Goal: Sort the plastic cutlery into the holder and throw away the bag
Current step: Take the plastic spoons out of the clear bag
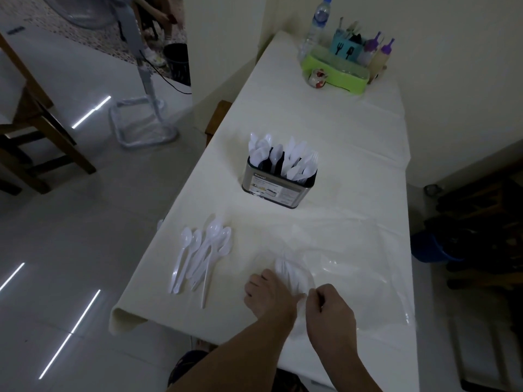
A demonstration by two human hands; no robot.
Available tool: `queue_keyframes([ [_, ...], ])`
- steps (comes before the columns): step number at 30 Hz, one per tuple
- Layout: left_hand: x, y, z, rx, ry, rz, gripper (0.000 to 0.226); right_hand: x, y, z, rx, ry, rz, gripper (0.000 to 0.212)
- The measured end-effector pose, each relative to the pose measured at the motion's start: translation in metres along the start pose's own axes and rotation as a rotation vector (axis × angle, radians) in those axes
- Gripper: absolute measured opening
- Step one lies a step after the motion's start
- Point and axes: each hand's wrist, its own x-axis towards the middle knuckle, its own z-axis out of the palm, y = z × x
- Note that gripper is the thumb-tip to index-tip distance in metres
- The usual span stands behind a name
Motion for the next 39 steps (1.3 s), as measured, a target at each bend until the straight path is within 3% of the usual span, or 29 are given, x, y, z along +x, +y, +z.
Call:
queue_keyframes([
  [5, 0.001, -0.001, 0.005, 0.001, 0.020, -0.017, 0.073, 0.005, 0.007, -0.001, -0.028, 0.001, 0.016, 0.022],
  [12, 0.006, -0.009, -0.004, -0.009, 0.002, 0.044, 0.048, 0.012, 0.000, 0.003, -0.036, 0.019, -0.022, 0.021],
  [18, 0.017, -0.015, -0.018, 0.039, -0.040, 0.196, 0.025, 0.010, -0.006, 0.008, -0.058, 0.004, -0.055, 0.020],
  [23, 0.029, -0.016, -0.031, -0.144, -0.191, 0.168, 0.026, 0.009, -0.012, 0.016, -0.147, -0.016, -0.110, 0.020],
  [25, 0.037, -0.015, -0.038, -0.411, -0.342, 0.069, 0.026, 0.008, -0.015, 0.020, -0.192, -0.036, -0.135, 0.021],
  [28, 0.042, -0.011, -0.052, -0.615, -0.571, -0.010, 0.016, 0.005, -0.019, 0.028, -0.234, -0.071, -0.171, 0.020],
  [32, 0.042, -0.018, -0.058, -0.717, -0.620, -0.085, 0.017, 0.006, -0.021, 0.036, -0.181, -0.055, -0.122, 0.019],
  [39, 0.036, -0.065, -0.077, -0.701, -0.685, -0.023, 0.007, 0.020, -0.021, 0.037, -0.083, 0.012, -0.005, 0.020],
])
